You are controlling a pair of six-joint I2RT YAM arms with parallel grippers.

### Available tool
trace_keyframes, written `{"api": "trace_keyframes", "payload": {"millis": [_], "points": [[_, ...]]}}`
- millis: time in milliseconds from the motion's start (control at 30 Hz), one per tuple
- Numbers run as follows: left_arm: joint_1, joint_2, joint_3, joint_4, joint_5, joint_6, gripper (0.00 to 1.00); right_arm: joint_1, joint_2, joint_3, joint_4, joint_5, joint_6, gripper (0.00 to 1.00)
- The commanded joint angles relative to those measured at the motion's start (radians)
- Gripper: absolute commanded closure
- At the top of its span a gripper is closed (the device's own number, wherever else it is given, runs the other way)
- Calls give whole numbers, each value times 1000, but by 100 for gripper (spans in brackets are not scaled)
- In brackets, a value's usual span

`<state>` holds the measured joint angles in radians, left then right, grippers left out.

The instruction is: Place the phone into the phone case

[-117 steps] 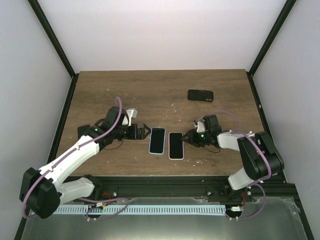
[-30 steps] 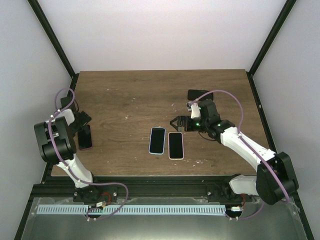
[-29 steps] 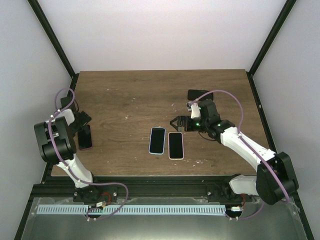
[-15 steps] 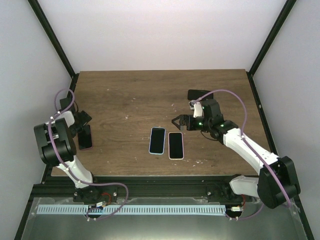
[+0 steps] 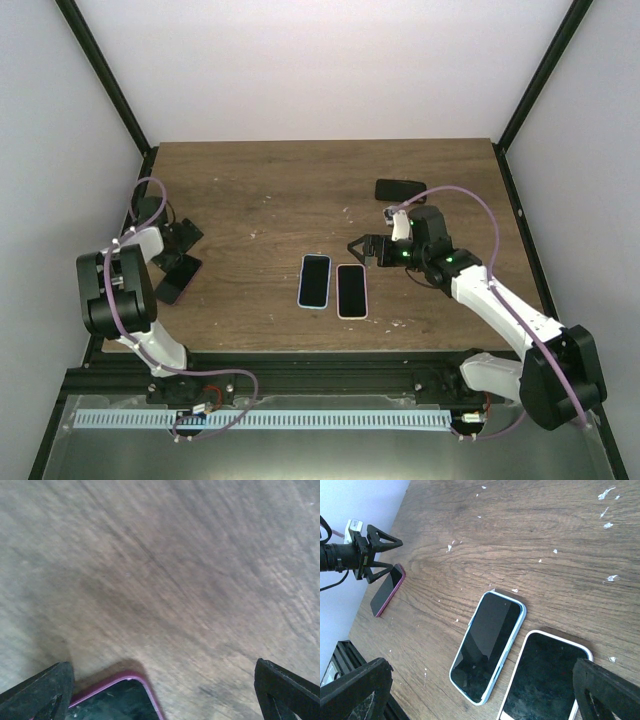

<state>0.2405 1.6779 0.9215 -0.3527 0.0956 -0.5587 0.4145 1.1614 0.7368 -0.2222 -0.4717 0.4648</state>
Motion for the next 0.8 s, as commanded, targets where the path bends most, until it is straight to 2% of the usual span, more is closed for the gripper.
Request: {"api": "trace_keyframes", "payload": {"millis": [0,167,300,767], "points": [[41,-9,-18,-114,-85,-53,0,-6,-17,-10,32,-19,14,0],[95,-26,-16,-149,-172,-131,0,-6,-21,-2,19,-13,8,0],[91,-22,-14,-142,-102,-170,0,-6,-23,10,10,-9,5,0],[-113,15,-70,-95,0,-268,0,-6,-54,18,-36,15,14,0]]}}
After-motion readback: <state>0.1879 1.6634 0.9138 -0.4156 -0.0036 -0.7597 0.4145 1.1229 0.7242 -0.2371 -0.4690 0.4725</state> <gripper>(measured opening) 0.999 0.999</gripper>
